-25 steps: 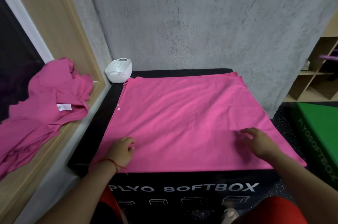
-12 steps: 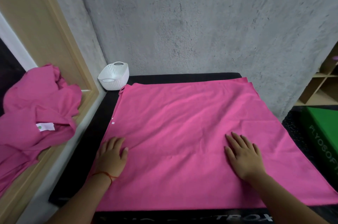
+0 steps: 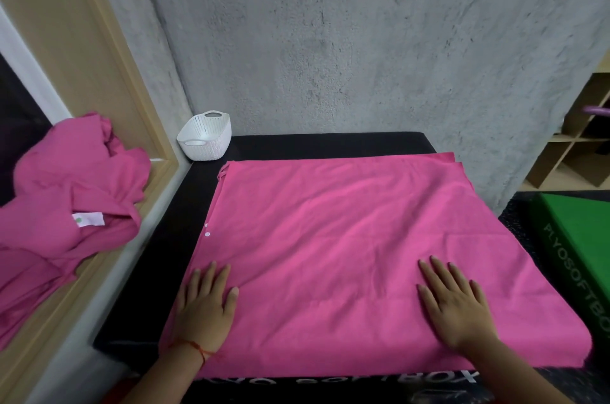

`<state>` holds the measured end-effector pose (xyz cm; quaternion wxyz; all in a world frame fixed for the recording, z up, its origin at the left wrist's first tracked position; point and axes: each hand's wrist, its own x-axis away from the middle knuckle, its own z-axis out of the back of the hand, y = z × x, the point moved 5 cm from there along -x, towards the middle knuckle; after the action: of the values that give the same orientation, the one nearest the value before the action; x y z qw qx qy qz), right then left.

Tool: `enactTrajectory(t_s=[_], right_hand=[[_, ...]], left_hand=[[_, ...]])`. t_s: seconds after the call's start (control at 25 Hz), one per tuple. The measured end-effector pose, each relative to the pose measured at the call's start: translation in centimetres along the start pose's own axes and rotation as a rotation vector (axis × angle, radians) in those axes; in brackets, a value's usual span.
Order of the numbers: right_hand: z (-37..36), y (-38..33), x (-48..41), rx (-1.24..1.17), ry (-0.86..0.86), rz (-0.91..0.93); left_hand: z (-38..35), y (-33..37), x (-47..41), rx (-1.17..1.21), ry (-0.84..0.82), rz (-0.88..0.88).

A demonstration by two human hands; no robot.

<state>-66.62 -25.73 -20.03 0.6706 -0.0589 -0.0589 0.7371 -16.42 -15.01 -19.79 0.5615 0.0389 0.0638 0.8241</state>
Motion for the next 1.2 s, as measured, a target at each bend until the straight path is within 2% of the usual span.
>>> enactTrajectory(t_s=[0.2, 0.32, 0.44, 0.6, 0.8, 0.96, 1.12, 1.2], right_hand=[[1.8, -0.4, -0.2, 0.002, 0.0, -0.043], [3.1, -2.7, -4.2, -0.094, -0.005, -0.084], [2.4, -5.3, -7.6, -0.112, -0.06, -0.096], [1.5, -6.9, -11.6, -0.025, -0.097, -0.07], [0.7, -7.5, -15.7, 0.015, -0.07, -0.1], [-0.1, -7.4, -16.7, 0.038, 0.02, -0.095], [-0.7, -7.4, -16.7, 0.038, 0.046, -0.093], [-0.8, -7.5, -16.8, 0.034, 0.046, -0.096]], left_hand=[[2.0, 0.0, 0.0, 0.065, -0.01, 0.019], [3.0, 0.4, -5.3, 0.106, -0.048, 0.057], [3.1, 1.5, -10.8, 0.077, -0.112, -0.003], [3.9, 2.6, -18.2, -0.013, -0.143, 0.025], [3.9, 1.8, -27.1, 0.029, -0.147, 0.055], [3.7, 0.8, -33.5, 0.101, -0.106, 0.139], [3.6, -1.2, -35.5, 0.043, -0.031, 0.277], [4.0, -0.9, -35.8, -0.059, 0.042, 0.307]])
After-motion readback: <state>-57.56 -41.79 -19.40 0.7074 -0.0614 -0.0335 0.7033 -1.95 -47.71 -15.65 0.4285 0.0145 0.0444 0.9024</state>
